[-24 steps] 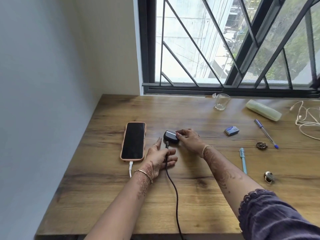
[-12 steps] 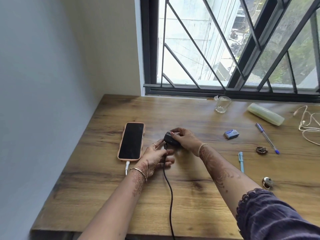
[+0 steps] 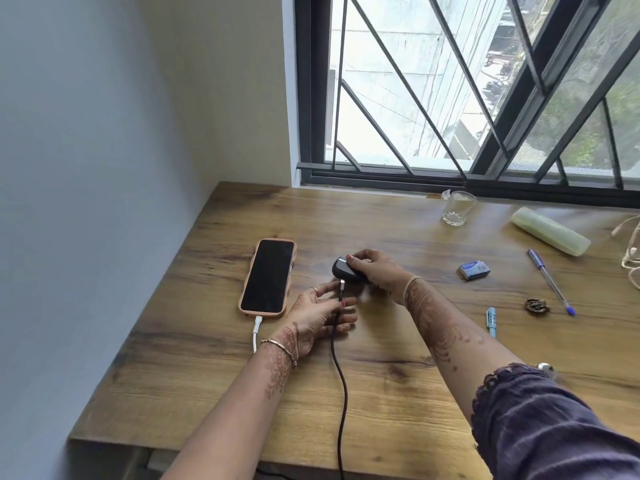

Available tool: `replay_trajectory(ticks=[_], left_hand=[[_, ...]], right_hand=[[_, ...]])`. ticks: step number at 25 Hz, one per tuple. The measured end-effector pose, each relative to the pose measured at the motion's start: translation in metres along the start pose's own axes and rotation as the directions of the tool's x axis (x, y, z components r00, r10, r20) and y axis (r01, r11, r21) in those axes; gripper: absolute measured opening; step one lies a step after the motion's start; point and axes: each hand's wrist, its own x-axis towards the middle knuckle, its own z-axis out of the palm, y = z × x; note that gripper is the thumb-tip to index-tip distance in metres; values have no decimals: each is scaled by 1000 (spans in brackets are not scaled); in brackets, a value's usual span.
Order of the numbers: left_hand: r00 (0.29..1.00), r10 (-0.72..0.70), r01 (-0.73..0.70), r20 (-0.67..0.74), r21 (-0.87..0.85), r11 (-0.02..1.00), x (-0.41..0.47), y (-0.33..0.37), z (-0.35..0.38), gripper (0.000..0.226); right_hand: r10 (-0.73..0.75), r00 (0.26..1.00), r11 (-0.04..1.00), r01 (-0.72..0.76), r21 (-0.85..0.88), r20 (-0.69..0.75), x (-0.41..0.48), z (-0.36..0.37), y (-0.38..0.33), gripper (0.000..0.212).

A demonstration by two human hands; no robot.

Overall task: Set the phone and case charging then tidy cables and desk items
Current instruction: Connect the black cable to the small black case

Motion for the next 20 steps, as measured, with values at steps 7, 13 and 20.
replay_trajectory(ticks=[7, 13, 20], left_hand=[[995, 21, -24, -93, -33, 999, 1, -3, 9, 17], [980, 30, -32, -197, -5, 999, 11, -8, 16, 10], [981, 1, -14, -193, -67, 998, 15, -5, 16, 14]], right_hand=[[29, 999, 998, -31, 53, 38, 3, -2, -1, 30], [31, 994, 996, -40, 81, 107, 2, -4, -3, 19], [37, 991, 994, -49, 94, 126, 2, -4, 1, 11]])
